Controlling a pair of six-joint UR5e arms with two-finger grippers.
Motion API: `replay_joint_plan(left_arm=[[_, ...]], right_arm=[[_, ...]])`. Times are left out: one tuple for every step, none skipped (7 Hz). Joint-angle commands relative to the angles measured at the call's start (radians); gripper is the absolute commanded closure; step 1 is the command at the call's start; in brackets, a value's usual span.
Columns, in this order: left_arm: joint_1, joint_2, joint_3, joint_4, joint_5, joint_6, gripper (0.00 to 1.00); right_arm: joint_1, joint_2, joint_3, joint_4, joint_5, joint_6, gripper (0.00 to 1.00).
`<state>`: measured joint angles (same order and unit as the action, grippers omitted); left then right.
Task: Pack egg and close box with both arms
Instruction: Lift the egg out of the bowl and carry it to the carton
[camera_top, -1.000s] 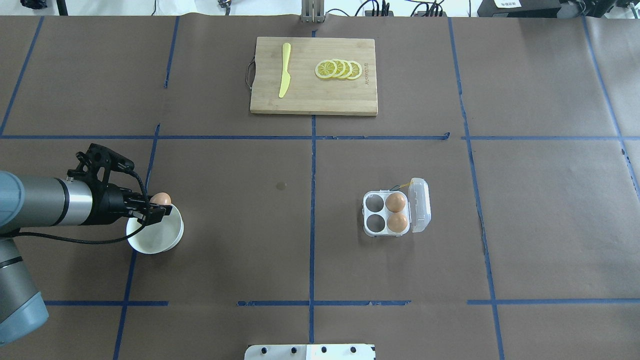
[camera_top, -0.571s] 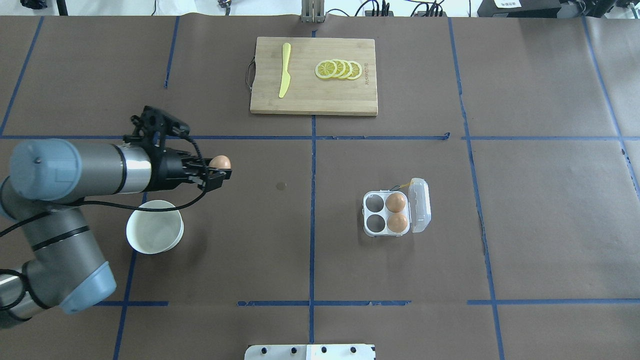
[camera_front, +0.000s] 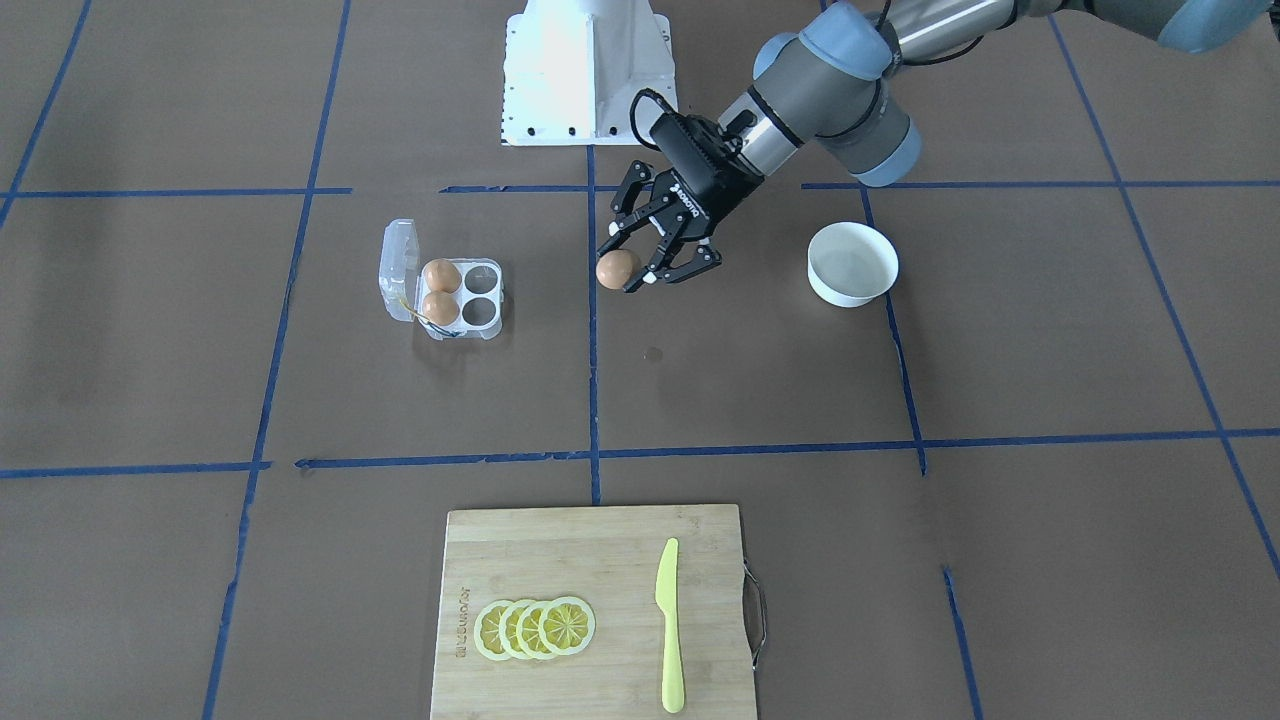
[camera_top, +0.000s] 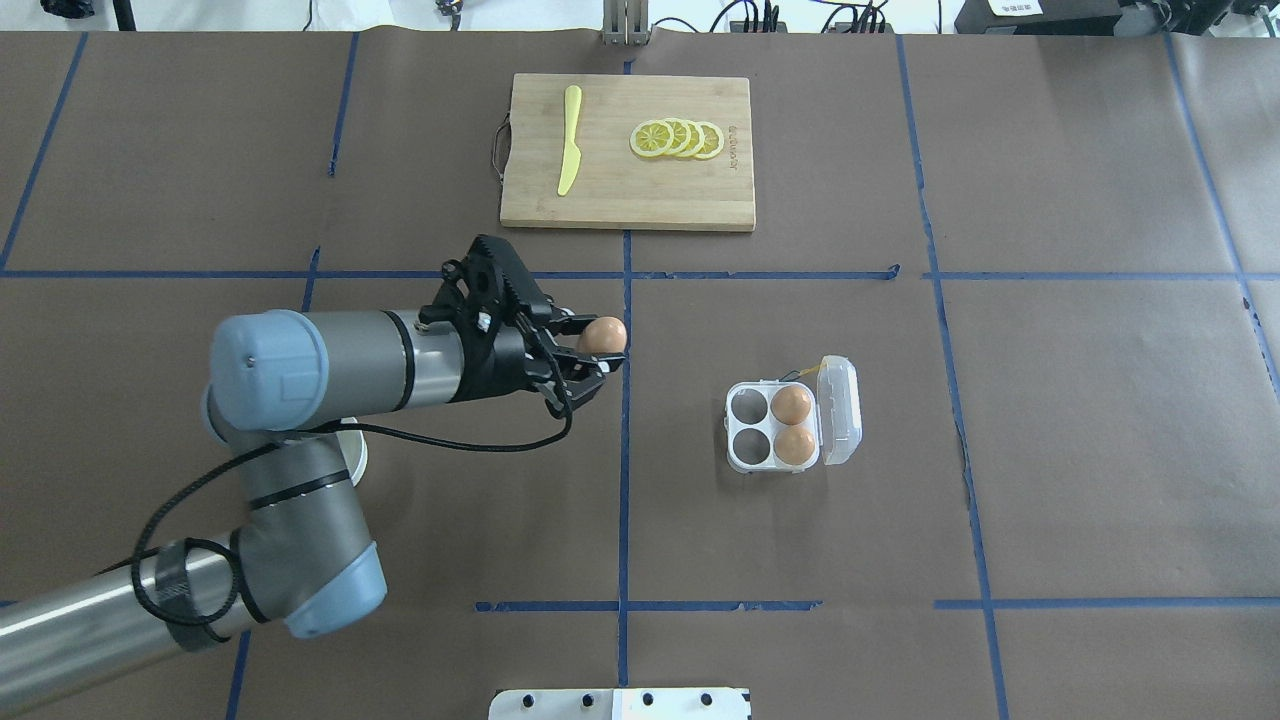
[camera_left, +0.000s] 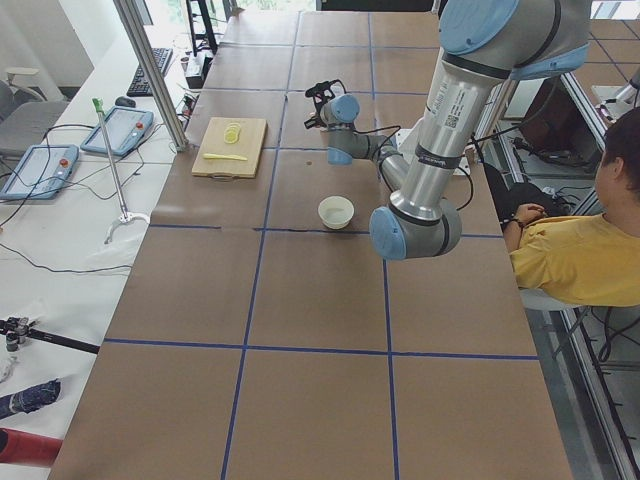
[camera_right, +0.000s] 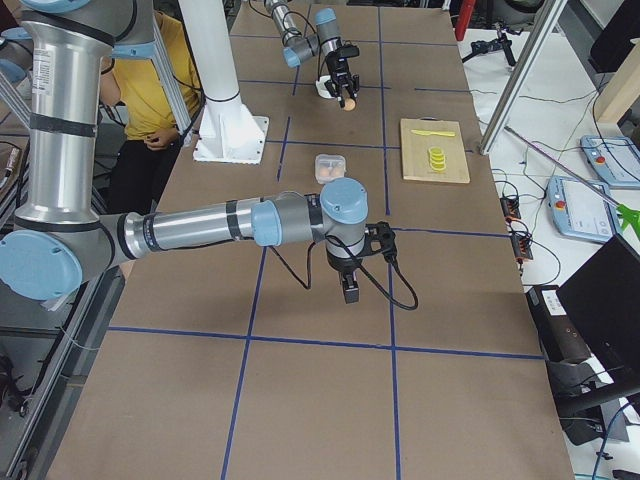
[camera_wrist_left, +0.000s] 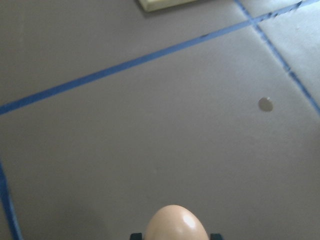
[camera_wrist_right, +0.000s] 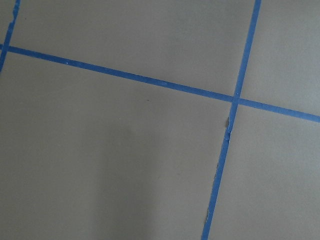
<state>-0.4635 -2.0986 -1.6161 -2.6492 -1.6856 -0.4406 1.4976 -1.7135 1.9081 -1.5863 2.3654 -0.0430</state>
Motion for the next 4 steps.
replay_joint_plan(left_arm=[[0.13,-0.145,0.154,-0.078,0.193,0.045,1.0],[0.155,-0.19,0.21,-0.081,0.222,0.045,1.0],[0.172,-0.231,0.267,-0.081,0.265,0.043,1.0],[0.192,-0.272,0.318,-0.081,0.294,0.043,0.97]], right_arm=[[0.001,0.0,0.0,0.0,0.0,0.0,0.0],[0.003,0.0,0.0,0.0,0.0,0.0,0.0],[0.003,0.0,0.0,0.0,0.0,-0.002,0.0],[0.007,-0.001,0.0,0.0,0.0,-0.002,0.0]])
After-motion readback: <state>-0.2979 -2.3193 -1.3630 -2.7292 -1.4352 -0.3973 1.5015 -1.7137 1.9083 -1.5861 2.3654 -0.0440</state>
